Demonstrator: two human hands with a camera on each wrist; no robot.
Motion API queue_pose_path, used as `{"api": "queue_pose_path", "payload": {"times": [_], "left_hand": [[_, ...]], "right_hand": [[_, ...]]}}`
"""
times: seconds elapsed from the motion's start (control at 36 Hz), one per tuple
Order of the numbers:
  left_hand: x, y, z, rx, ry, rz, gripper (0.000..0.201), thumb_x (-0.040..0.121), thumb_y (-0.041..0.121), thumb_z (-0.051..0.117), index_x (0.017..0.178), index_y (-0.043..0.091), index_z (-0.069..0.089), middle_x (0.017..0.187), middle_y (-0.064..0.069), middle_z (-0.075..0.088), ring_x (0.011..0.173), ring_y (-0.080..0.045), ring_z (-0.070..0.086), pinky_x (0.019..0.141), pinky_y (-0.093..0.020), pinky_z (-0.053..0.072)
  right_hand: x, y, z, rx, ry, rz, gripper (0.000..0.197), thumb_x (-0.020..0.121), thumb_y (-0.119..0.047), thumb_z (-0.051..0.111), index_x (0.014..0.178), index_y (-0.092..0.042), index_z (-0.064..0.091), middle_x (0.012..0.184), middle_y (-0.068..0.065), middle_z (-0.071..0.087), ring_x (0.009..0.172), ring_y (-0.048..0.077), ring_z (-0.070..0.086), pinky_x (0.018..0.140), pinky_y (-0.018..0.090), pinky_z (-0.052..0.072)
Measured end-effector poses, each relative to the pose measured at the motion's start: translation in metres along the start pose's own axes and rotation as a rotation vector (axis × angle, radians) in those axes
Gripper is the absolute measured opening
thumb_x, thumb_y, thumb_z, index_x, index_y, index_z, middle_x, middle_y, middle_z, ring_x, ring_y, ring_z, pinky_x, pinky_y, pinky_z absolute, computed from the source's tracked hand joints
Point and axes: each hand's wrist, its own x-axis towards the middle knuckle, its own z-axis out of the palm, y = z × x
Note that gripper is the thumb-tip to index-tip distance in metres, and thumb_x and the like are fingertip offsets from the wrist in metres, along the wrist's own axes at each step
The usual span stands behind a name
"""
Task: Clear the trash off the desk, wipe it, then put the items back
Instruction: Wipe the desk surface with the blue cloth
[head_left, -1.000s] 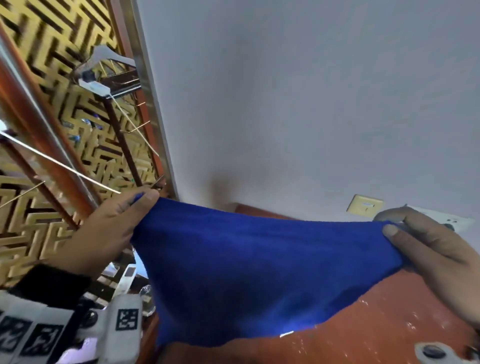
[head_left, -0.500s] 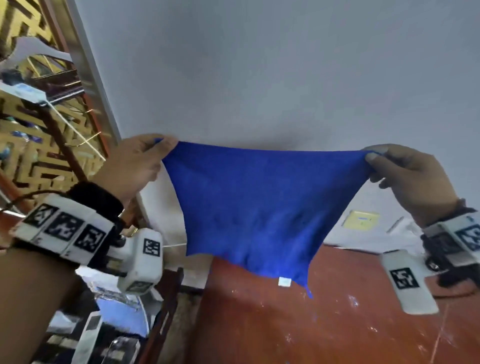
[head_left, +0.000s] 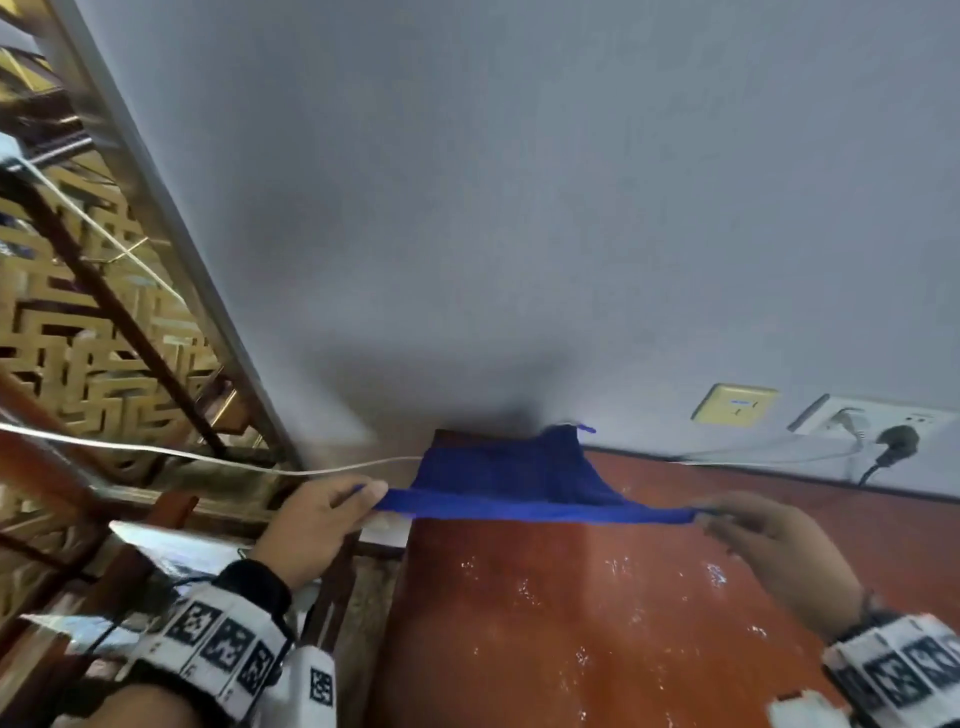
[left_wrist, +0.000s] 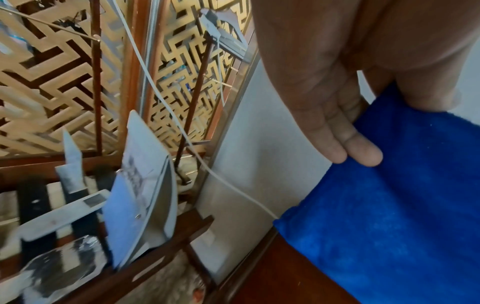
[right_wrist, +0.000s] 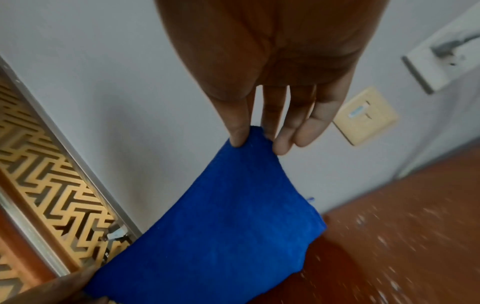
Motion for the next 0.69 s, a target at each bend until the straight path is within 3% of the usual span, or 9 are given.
{"api": "queue_pose_path", "payload": {"times": [0.08, 0.17, 0.25, 0.33, 0.39, 0.47, 0.56, 0.61, 0.69], "left_hand": [[-0.005, -0.022, 0.012, -0.07, -0.027, -0.082, 0.026, 0.095, 0.002, 0.05, 0.082, 0.006, 0.072, 0.078, -0.002, 0.074, 0.075, -0.007, 0.069, 0.069, -0.015, 0.054], [-0.005, -0.037, 0.014, -0.061, -0.059, -0.136, 0.021, 0.094, 0.002, 0.05, 0.084, 0.007, 0.068, 0.072, 0.005, 0.074, 0.072, -0.007, 0.069, 0.062, -0.011, 0.051], [-0.002, -0.041, 0.013, -0.005, -0.102, -0.157, 0.02, 0.095, 0.006, 0.051, 0.084, 0.01, 0.069, 0.072, 0.005, 0.072, 0.073, -0.006, 0.07, 0.062, -0.012, 0.051], [0.006, -0.043, 0.013, 0.087, -0.112, -0.16, 0.015, 0.096, 0.017, 0.052, 0.092, 0.015, 0.067, 0.086, 0.001, 0.07, 0.082, -0.011, 0.071, 0.074, -0.02, 0.054], [0.012, -0.044, 0.015, 0.13, -0.123, -0.166, 0.014, 0.097, 0.022, 0.051, 0.095, 0.021, 0.064, 0.094, -0.004, 0.068, 0.086, -0.013, 0.07, 0.079, -0.024, 0.053], [0.023, -0.043, 0.022, 0.208, -0.135, -0.152, 0.017, 0.099, 0.029, 0.046, 0.098, 0.023, 0.063, 0.095, -0.003, 0.067, 0.082, -0.011, 0.067, 0.075, -0.022, 0.051], [0.039, -0.041, 0.028, 0.258, -0.052, -0.118, 0.024, 0.099, 0.029, 0.046, 0.1, 0.014, 0.064, 0.092, -0.008, 0.065, 0.078, -0.015, 0.066, 0.069, -0.026, 0.05], [0.053, -0.041, 0.031, 0.269, 0.023, -0.095, 0.027, 0.099, 0.027, 0.047, 0.099, 0.005, 0.063, 0.088, -0.014, 0.062, 0.073, -0.019, 0.065, 0.064, -0.027, 0.051], [0.076, -0.048, 0.034, 0.316, 0.1, -0.085, 0.03, 0.099, 0.026, 0.046, 0.098, 0.001, 0.062, 0.085, -0.013, 0.063, 0.076, -0.023, 0.067, 0.077, -0.039, 0.052]], "right_hand": [[-0.012, 0.02, 0.011, -0.005, -0.06, 0.06, 0.018, 0.083, -0.005, 0.068, 0.08, -0.022, 0.073, 0.06, -0.024, 0.064, 0.052, -0.008, 0.054, 0.05, 0.007, 0.037], [-0.018, 0.032, 0.016, 0.001, -0.117, 0.1, 0.02, 0.083, -0.005, 0.069, 0.077, -0.024, 0.073, 0.066, -0.019, 0.068, 0.058, -0.007, 0.058, 0.056, 0.007, 0.04], [-0.02, 0.036, 0.019, -0.027, -0.166, 0.12, 0.018, 0.085, -0.011, 0.066, 0.079, -0.027, 0.073, 0.069, -0.011, 0.07, 0.061, -0.004, 0.061, 0.059, 0.01, 0.043], [-0.016, 0.039, 0.022, -0.036, -0.176, 0.148, 0.017, 0.089, -0.013, 0.062, 0.082, -0.025, 0.071, 0.07, -0.005, 0.071, 0.065, 0.004, 0.065, 0.064, 0.023, 0.049], [-0.011, 0.043, 0.026, -0.007, -0.165, 0.18, 0.019, 0.09, -0.009, 0.059, 0.082, -0.022, 0.07, 0.07, -0.003, 0.072, 0.066, 0.009, 0.067, 0.062, 0.024, 0.051], [0.0, 0.05, 0.035, 0.035, -0.123, 0.215, 0.021, 0.091, -0.007, 0.057, 0.082, -0.022, 0.068, 0.066, -0.002, 0.071, 0.066, 0.015, 0.068, 0.06, 0.028, 0.052], [0.02, 0.055, 0.045, 0.077, -0.068, 0.248, 0.019, 0.091, -0.004, 0.057, 0.084, -0.018, 0.067, 0.066, 0.001, 0.069, 0.066, 0.024, 0.068, 0.063, 0.034, 0.055], [0.037, 0.055, 0.052, 0.09, -0.042, 0.259, 0.013, 0.092, -0.002, 0.056, 0.092, -0.008, 0.067, 0.071, 0.005, 0.067, 0.064, 0.025, 0.066, 0.06, 0.029, 0.056], [0.065, 0.049, 0.063, 0.139, 0.02, 0.253, 0.014, 0.092, -0.001, 0.053, 0.094, -0.009, 0.066, 0.083, 0.013, 0.067, 0.066, 0.022, 0.064, 0.055, 0.017, 0.053]]}}
